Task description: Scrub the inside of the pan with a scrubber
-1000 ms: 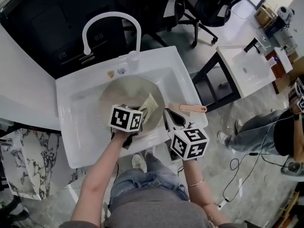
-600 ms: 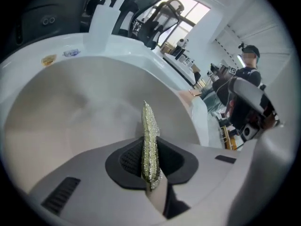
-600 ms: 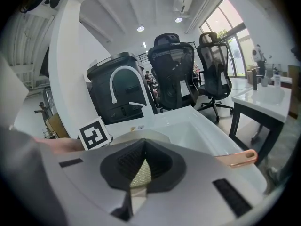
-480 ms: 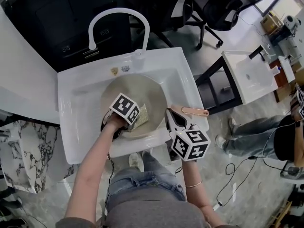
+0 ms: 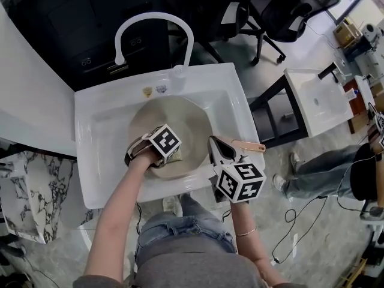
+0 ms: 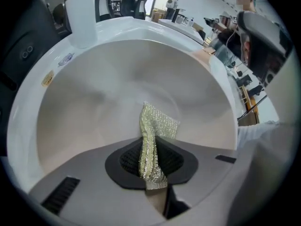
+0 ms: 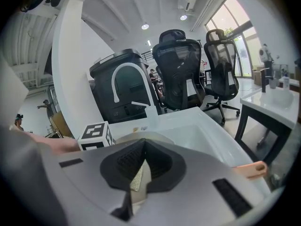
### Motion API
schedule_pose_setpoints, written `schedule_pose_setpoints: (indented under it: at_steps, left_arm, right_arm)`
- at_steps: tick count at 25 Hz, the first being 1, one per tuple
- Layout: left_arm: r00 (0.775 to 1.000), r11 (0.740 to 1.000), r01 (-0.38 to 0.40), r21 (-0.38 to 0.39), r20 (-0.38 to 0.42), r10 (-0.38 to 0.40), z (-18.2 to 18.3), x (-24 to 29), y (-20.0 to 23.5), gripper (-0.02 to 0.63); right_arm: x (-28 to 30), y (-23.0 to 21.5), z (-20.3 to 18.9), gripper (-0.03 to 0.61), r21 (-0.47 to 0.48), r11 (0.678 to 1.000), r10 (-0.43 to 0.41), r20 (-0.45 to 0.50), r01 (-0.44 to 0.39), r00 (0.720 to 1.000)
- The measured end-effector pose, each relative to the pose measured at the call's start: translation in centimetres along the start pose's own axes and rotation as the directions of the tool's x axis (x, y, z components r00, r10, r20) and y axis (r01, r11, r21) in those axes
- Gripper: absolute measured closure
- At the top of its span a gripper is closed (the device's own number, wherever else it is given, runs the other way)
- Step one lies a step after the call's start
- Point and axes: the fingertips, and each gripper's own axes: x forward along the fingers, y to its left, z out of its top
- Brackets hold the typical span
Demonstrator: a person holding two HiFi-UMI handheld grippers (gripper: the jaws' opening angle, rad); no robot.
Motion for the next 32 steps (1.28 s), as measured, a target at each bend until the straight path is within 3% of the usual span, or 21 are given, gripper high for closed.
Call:
schedule_pose_setpoints:
  at_steps: [7,15,23,28,32]
  left_arm:
    - [0.988,0.986,-0.142,0.089,-0.052,0.147,-0.5,-0.1,2.2,0.551]
    - [0.943,0.936,-0.311,0.165,-0.071,0.325,-0.7,-1.2,5.2,0.551]
    - [0.851,0.835,-0.51,0.206,-0.021,0.525,-0.3,-3.6,8.5,0.551]
    - [0.791,0.783,-0.611,0.116,0.105,0.602,0.9,-6.2,10.1,0.551]
    - [0.73,0.745,-0.667,0.029,0.226,0.645,1.9,-8.6,10.4,0.551]
  right_arm:
    - [0.4,-0.1,-0.2,0.568,-0.004,1.0,0.014,-0.011,-0.014,1.0]
    - [0.4,0.0,-0.5,0.568,-0.012,0.999,0.032,-0.019,-0.032,0.999]
    - [0.3,0.1,-0.7,0.568,-0.019,0.999,0.04,-0.025,-0.04,0.999]
    - [0.3,0.6,-0.7,0.568,-0.03,0.999,0.041,-0.026,-0.042,0.999]
    - [0.0,1.0,-0.5,0.568,-0.042,0.999,0.033,-0.021,-0.034,0.999]
